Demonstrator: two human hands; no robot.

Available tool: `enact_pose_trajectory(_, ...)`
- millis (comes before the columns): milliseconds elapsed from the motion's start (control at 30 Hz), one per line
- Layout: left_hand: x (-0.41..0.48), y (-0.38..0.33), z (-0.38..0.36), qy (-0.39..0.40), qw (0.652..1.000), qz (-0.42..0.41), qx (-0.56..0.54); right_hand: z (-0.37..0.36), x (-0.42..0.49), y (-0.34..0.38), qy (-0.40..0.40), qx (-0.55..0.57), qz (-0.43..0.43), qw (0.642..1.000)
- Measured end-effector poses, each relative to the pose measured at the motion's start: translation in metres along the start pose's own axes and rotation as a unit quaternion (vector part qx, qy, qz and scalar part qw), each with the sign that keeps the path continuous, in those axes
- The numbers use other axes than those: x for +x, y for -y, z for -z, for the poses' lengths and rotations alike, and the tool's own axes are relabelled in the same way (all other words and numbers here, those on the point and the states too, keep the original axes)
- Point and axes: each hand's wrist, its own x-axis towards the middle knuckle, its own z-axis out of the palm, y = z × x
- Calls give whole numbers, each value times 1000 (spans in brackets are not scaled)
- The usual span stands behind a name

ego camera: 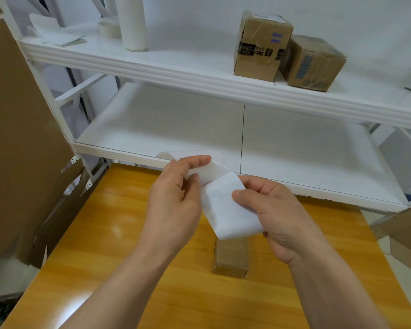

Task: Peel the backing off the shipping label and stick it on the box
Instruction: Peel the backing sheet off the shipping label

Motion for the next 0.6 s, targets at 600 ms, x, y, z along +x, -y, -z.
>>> enact_pose_trajectory(600,10,12,4,-9,1000,5,25,-2,10,-4,16,17,-9,1000)
